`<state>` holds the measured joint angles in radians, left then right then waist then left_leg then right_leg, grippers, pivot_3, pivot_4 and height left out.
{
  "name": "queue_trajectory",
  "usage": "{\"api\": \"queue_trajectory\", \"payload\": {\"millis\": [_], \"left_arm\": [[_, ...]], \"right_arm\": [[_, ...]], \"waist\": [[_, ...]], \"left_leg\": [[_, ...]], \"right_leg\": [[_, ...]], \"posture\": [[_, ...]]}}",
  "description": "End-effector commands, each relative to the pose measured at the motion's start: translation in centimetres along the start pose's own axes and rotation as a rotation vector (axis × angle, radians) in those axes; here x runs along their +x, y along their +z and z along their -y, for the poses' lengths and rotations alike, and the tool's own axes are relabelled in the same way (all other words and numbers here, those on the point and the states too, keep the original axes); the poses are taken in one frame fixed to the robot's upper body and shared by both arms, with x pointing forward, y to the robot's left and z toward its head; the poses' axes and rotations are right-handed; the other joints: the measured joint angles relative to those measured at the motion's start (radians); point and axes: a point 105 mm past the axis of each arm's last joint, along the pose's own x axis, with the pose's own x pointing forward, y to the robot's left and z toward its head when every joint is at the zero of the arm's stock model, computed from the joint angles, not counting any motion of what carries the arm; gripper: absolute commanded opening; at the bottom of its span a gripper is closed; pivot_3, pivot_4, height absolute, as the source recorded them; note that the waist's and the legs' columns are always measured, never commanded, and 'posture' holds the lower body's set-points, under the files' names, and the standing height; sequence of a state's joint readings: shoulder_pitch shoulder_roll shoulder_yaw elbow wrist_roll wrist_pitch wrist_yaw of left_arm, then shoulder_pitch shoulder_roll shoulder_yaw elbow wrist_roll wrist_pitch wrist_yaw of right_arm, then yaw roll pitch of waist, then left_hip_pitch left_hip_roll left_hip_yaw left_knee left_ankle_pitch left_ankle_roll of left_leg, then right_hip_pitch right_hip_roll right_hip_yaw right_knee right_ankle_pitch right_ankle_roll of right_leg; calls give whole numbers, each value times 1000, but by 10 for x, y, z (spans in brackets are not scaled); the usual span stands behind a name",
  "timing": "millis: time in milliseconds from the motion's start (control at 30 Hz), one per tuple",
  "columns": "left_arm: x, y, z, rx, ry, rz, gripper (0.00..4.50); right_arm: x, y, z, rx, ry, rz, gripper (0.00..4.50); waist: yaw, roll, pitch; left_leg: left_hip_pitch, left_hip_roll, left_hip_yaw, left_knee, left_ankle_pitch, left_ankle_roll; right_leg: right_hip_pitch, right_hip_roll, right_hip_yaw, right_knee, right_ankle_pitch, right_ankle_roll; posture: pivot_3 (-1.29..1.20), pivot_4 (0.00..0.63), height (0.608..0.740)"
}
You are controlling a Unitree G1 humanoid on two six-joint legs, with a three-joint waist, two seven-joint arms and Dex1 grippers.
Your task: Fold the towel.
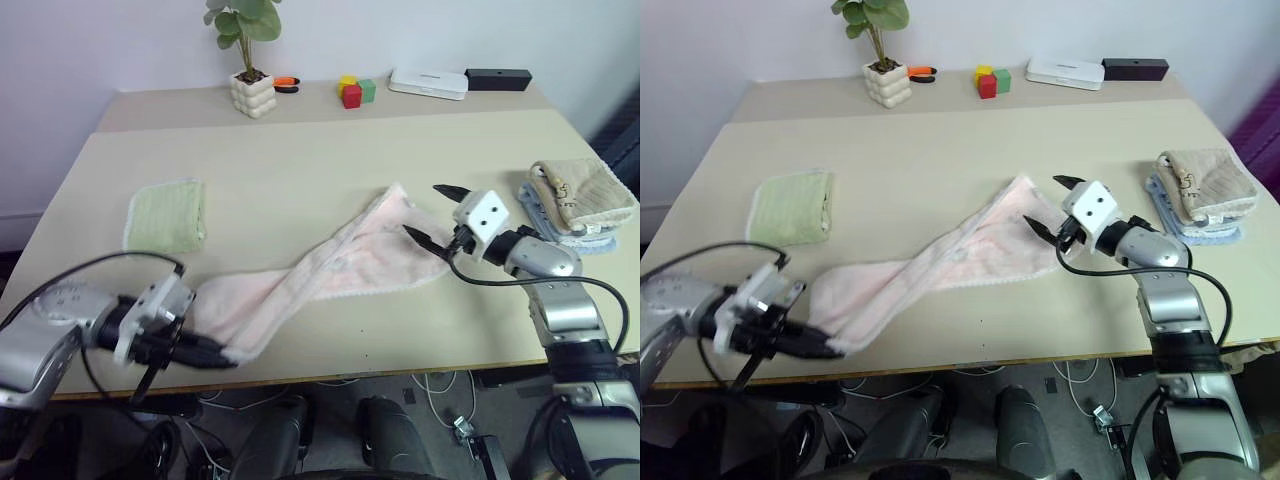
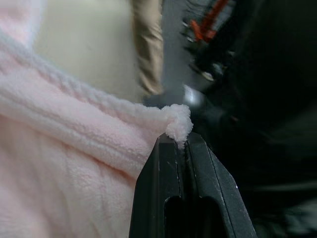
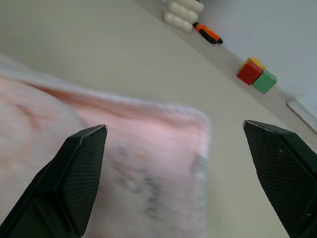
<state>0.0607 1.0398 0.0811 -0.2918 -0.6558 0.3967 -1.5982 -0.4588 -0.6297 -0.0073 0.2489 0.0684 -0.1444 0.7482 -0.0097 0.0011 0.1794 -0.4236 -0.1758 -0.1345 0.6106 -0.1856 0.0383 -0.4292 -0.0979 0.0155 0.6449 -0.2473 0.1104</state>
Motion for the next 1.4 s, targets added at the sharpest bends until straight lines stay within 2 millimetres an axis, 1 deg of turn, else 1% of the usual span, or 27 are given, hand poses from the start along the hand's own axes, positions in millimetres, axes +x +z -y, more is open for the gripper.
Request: {"api": "queue_trajectory", "payload": {"millis": [33,100,200,300,367,400,467,500,567,600,633,733,833,900,1000,1067,1200,1233,1333,1400], "left_arm": [[-1,5,13,42,-21,-2,16],[2,4,13,55,-9,2,16],[10,2,14,66,-8,13,16],[7,8,12,75,-4,15,16],[6,12,11,77,-3,19,16],[5,12,12,73,-5,17,16],[4,14,11,81,2,15,16],[5,15,11,80,1,18,16],[8,16,11,87,-1,19,16],[9,17,12,86,1,23,16],[10,18,12,86,3,26,16],[11,19,13,92,8,25,16],[11,19,13,102,16,23,16],[11,20,13,107,21,22,16],[12,20,17,93,20,21,0],[13,21,18,94,28,32,0],[12,21,19,94,34,31,0],[12,21,19,96,35,35,0],[12,21,18,102,40,35,0],[11,22,14,114,62,43,0]], "right_arm": [[20,13,16,-128,-38,24,4500],[34,15,15,-206,-22,15,4500],[52,18,-2,-452,82,9,4500],[64,26,-3,-514,87,43,4500],[66,27,0,-546,79,45,4500],[69,28,-4,-587,105,48,4500],[84,28,-12,-819,170,16,4500],[92,31,-11,-919,166,5,4500],[103,36,-8,-1047,153,-1,4500],[107,38,-11,-1088,165,14,4500],[110,38,-13,-1115,177,27,4500],[120,36,-22,-1199,202,31,4500],[127,33,-30,-1195,223,28,4500],[129,32,-32,-1193,226,23,4500],[129,20,-36,-1144,299,-52,3644],[129,16,-35,-1132,310,-80,2608],[127,15,-23,-1041,259,-126,521],[126,14,-22,-1040,265,-133,76],[124,14,-19,-1012,253,-130,76],[119,13,-10,-992,229,-142,76]], "waist": [[-1,0,0],[-1,0,0],[-2,0,0],[-1,0,0],[0,0,0],[0,0,0],[-3,0,0],[-7,0,1],[-11,0,1],[-10,0,0],[-9,-1,0],[-8,-1,0],[-8,-1,0],[-9,-1,0],[-10,-1,0],[-11,-1,0],[-8,-1,0],[-9,-1,0],[-10,-1,0],[-10,-1,0]], "left_leg": [[0,0,0,0,0,0],[0,0,1,0,0,0],[0,0,1,-1,0,0],[1,0,1,-3,0,-1],[1,0,1,-3,1,-2],[1,0,1,-3,1,-2],[1,0,1,-3,1,-2],[1,0,1,-3,2,-3],[1,0,3,-6,2,-4],[1,0,4,-8,4,-7],[2,0,4,-11,8,-12],[2,1,4,-16,9,-15],[2,1,3,-19,10,-16],[3,1,3,-18,10,-17],[6,1,3,-19,10,-17],[9,1,3,-20,10,-17],[10,1,2,-20,10,-17],[10,1,2,-20,10,-17],[10,1,2,-20,10,-17],[10,1,2,-20,10,-17]], "right_leg": [[0,0,0,0,0,0],[0,0,0,0,0,-1],[-2,0,0,0,-1,-2],[-5,0,1,0,-1,-2],[-6,0,1,1,-1,-2],[-6,0,1,2,-1,-2],[-6,1,1,2,-1,-2],[-7,1,2,3,-1,-2],[-10,2,4,5,-1,-2],[-12,1,6,5,-1,-3],[-13,1,7,5,-2,-4],[-11,1,7,6,-4,-7],[-12,2,7,6,-4,-8],[-12,2,7,6,-4,-8],[-8,3,7,6,-4,-8],[-6,3,7,6,-4,-8],[-5,3,7,6,-4,-9],[-5,3,7,6,-4,-9],[-5,3,7,6,-4,-9],[-5,3,7,6,-4,-9]], "posture": [[0,150,740],[0,150,740],[0,150,740],[0,150,740],[0,150,740],[0,150,740],[0,150,740],[0,150,740],[0,150,740],[0,150,740],[0,150,740],[0,150,740],[0,150,740],[0,150,740],[0,150,740],[0,150,740],[0,150,740],[0,150,740],[0,150,740],[0,150,740]]}}
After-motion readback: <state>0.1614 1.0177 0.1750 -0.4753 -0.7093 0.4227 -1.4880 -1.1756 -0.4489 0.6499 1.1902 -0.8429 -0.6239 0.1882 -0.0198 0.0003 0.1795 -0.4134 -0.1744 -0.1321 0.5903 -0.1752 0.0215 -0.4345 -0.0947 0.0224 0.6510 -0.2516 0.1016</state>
